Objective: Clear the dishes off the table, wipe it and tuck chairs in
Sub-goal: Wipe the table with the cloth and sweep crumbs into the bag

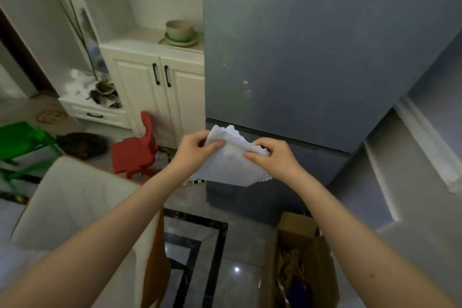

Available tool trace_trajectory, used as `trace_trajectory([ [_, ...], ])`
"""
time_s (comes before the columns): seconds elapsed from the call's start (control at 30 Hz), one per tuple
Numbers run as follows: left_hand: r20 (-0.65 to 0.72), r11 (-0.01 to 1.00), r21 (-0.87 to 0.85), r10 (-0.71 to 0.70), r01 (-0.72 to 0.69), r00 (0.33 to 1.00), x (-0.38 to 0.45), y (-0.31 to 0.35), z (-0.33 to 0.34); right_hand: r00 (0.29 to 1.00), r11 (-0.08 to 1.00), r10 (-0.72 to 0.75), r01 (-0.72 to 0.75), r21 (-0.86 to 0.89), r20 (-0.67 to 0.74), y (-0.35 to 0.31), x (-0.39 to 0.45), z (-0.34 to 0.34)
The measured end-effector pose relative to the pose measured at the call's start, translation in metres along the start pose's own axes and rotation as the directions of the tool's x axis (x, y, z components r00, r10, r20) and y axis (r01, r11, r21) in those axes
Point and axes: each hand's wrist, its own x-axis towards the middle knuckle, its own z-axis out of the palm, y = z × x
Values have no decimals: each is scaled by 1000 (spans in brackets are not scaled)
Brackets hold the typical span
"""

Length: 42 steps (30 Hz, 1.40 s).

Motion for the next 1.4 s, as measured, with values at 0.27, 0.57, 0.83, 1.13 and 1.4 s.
trace_trajectory([
  [0.27, -266, 999, -48, -20, 8, 964, 60, -44, -87, 991, 990, -127, 130, -59, 50, -52, 115, 55],
  [0.57, -344, 991, -84, -127, 104, 930, 110, -83, -140, 973, 977, -183, 195, -84, 141, -69, 211, 104],
  [0.83, -510, 986, -8, -146, 166, 848, 187, -122, -189, 946, 966, -242, 256, -40, 216, -74, 334, 149],
  [1.13, -639, 991, 14, -93, 132, 763, 299, -133, -228, 944, 969, -246, 248, 19, 221, -83, 477, 167],
  [1.4, -684, 986, 5, -118, 166, 720, 373, -147, -286, 966, 968, -202, 173, 180, 159, -115, 574, 205],
])
